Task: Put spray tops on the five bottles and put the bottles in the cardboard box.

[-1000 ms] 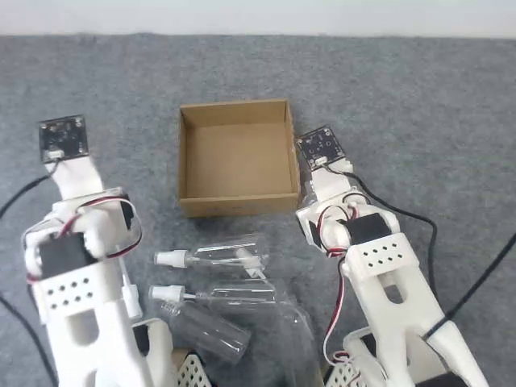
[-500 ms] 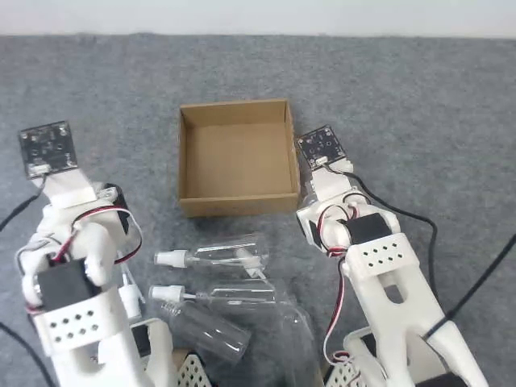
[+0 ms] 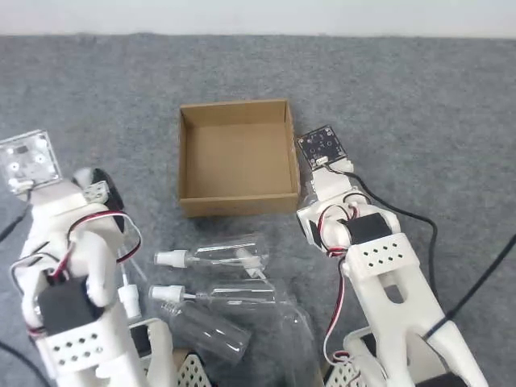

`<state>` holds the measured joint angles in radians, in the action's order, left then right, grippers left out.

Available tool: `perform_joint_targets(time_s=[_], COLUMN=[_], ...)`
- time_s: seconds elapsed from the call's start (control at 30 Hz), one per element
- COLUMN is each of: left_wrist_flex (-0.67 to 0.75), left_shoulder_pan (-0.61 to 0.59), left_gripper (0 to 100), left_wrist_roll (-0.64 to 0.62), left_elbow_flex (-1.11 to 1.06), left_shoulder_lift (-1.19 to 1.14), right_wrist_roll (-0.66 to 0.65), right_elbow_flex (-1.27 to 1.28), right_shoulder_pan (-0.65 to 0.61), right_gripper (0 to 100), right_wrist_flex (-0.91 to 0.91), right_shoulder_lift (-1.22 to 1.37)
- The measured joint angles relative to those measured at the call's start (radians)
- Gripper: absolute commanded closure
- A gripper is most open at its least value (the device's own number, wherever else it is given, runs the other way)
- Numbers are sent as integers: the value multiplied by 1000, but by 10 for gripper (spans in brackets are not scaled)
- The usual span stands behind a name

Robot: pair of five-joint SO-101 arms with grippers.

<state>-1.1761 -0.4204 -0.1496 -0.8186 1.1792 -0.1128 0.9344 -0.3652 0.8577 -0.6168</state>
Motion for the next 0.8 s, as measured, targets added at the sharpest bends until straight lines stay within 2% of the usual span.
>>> perform_joint_targets(time_s=[0.37,0.57,0.8], left_wrist_flex=[104,118,143], left_shoulder_pan=[-2,-2,-2], left_gripper=[990,990,990], left_wrist_roll=[-92,-153,-169], left_elbow_flex=[26,26,72], left_shoulder_lift=[2,6,6], right_wrist_roll=[0,0,0], right_elbow_flex=[0,0,0], right_shoulder_pan=[0,0,0], right_gripper=[916,916,916], right_wrist_flex=[0,0,0], right_shoulder_lift=[0,0,0])
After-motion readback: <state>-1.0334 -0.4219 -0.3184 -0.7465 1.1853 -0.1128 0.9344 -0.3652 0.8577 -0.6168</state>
